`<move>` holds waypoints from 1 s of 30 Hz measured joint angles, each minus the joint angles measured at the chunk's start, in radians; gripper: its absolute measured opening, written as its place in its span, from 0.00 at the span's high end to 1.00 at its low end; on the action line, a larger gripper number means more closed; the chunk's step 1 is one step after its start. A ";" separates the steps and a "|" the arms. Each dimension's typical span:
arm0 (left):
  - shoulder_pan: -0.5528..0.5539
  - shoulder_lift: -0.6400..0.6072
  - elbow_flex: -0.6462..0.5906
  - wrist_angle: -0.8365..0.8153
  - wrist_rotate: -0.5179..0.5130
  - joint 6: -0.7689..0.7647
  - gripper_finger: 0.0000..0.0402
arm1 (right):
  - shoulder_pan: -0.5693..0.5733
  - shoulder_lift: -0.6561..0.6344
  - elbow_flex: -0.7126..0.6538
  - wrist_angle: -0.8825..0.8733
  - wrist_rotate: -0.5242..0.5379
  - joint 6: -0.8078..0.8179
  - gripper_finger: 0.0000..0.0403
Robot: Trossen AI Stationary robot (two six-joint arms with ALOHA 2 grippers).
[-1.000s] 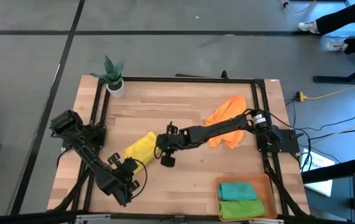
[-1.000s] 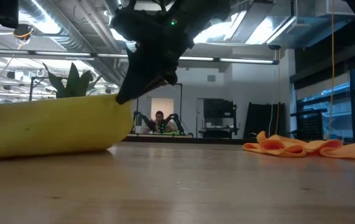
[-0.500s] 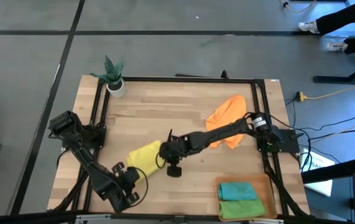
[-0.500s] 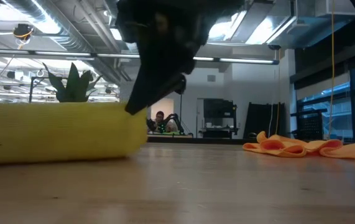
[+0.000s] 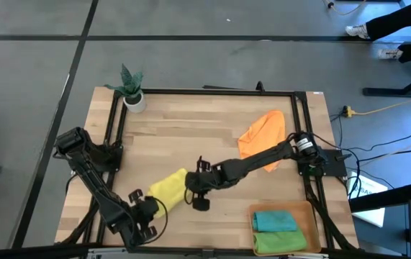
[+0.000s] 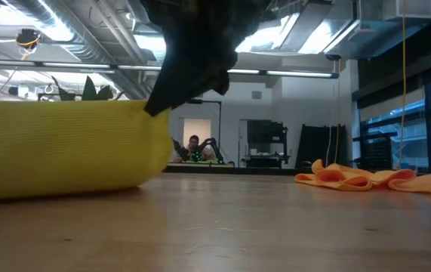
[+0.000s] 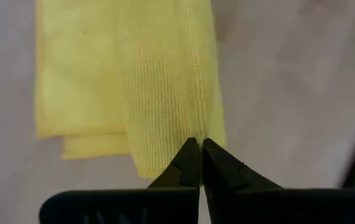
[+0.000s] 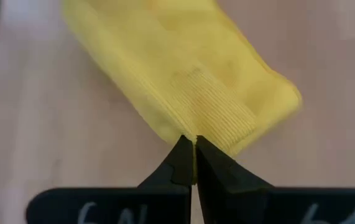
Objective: Roll microfiber towels into tight, uniform cylinder then place into a basket
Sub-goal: Roll the yellow microfiber towel
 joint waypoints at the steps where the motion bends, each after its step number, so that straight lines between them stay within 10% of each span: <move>1: 0.003 0.000 0.000 -0.023 -0.002 -0.018 1.00 | -0.010 0.001 0.000 0.002 0.003 0.000 0.98; 30: 0.025 0.000 0.000 -0.316 0.009 -0.234 1.00 | -0.156 0.036 -0.007 0.186 -0.030 -0.166 0.98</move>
